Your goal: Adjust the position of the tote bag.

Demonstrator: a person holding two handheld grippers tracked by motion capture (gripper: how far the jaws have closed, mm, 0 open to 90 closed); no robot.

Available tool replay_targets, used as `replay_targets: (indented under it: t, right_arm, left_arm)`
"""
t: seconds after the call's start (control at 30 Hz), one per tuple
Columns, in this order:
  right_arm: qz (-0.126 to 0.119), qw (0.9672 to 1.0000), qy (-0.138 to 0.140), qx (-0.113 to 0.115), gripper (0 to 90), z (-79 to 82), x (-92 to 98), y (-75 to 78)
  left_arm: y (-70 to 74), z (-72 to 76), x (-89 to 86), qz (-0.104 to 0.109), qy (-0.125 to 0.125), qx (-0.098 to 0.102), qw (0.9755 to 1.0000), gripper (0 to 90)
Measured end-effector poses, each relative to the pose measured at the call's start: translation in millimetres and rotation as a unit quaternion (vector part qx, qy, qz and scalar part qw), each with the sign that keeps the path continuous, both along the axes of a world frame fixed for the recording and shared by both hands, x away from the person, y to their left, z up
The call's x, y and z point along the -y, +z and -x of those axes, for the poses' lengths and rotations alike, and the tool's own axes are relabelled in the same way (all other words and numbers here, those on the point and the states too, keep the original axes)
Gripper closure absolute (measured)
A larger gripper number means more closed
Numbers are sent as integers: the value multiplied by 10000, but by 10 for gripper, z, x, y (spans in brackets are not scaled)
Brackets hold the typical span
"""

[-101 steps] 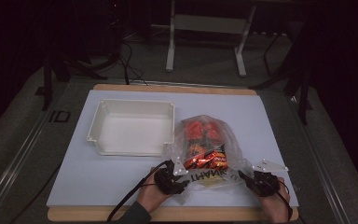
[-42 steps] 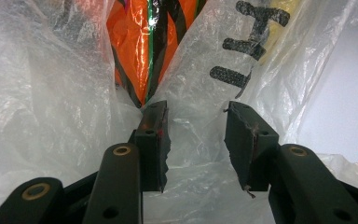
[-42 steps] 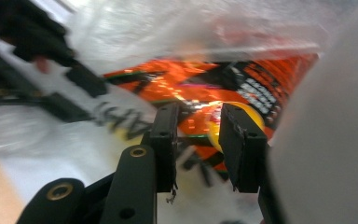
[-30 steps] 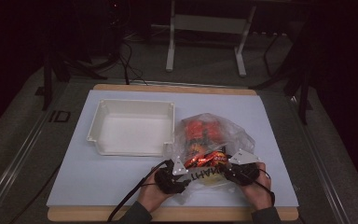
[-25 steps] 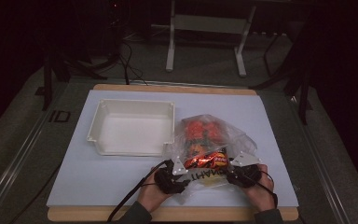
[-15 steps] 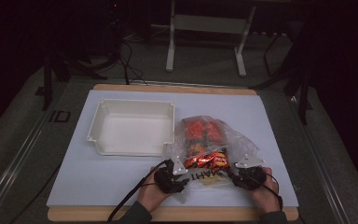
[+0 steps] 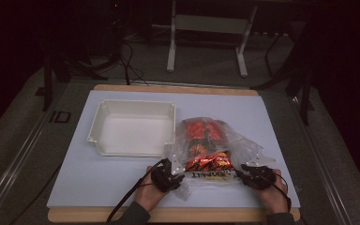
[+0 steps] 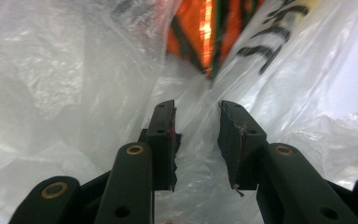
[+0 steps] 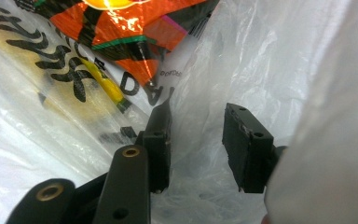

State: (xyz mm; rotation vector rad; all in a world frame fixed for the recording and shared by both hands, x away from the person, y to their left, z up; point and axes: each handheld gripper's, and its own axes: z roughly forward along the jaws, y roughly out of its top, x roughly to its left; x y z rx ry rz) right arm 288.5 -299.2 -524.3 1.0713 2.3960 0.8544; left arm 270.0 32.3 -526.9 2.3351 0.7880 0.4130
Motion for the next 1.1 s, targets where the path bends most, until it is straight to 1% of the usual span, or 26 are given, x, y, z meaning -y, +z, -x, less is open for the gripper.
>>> replay_targets:
  t: [0.07, 0.2, 0.33, 0.37, 0.4, 0.47, 0.53, 0.67, 0.7, 0.8, 0.83, 0.87, 0.9, 0.97, 1.0, 1.03, 1.07, 1.1]
  right_arm:
    - [-85, 10000, -44, -20, 647, -9, 33, -7]
    - [-326, 9991, -274, -48, 664, -32, 116, -32]
    - [-351, 9979, -535, -18, 684, -58, 123, -35]
    - [-347, 9975, -615, 1, 696, -73, 123, -36]
    - [-342, 9970, -693, 10, 717, -88, 124, -35]
    - [-303, 9949, -962, 52, 731, -126, 152, -32]
    - [-394, 9934, -1072, 25, 733, -154, 183, -37]
    - [-361, 9914, -1259, 80, 744, -190, 194, -42]
    - [-334, 9904, -1335, 125, 744, -202, 193, -45]
    - [-390, 9873, -1533, 133, 740, -243, 208, -53]
    - [-380, 9867, -1572, 133, 739, -253, 209, -51]
    - [-371, 9865, -1590, 117, 738, -258, 204, -47]
    - [-334, 9870, -1569, 123, 734, -256, 191, -39]
    - [-313, 9892, -1416, 206, 719, -224, 171, -5]
    - [-345, 9901, -1338, 251, 714, -200, 167, 19]
    - [-372, 9909, -1258, 307, 711, -172, 165, 46]
    - [-406, 9919, -1155, 342, 711, -143, 162, 77]
    - [-406, 9919, -1155, 342, 711, -143, 162, 77]
  left_arm:
    - [1, -6, -20, -46, 55, 41, 10000, 669]
    - [-2, -21, -42, -77, 175, 100, 9998, 673]
    - [-5, -39, -44, -137, 296, 192, 9993, 684]
    - [-9, -43, -42, -140, 361, 226, 9990, 687]
    - [-8, -47, -46, -193, 420, 278, 9985, 691]
    - [-10, -59, -63, -180, 491, 277, 9982, 694]
    - [-16, -59, -71, -165, 542, 309, 9979, 695]
    - [-31, -55, -84, -126, 686, 397, 9968, 696]
    - [-33, -58, -89, -118, 704, 401, 9966, 696]
    - [-34, -58, -96, -178, 827, 475, 9953, 696]
    - [-36, -61, -99, -131, 866, 456, 9951, 696]
    - [-35, -63, -102, -100, 884, 427, 9951, 696]
    - [-28, -61, -107, -108, 851, 424, 9954, 695]
    - [-13, -37, -120, 20, 669, 434, 9968, 675]
    - [-2, -19, -127, 29, 598, 454, 9972, 667]
    - [10, -3, -134, 8, 566, 475, 9973, 661]
    - [20, 9, -142, 44, 540, 472, 9974, 658]
    - [20, 9, -142, 44, 540, 472, 9974, 653]
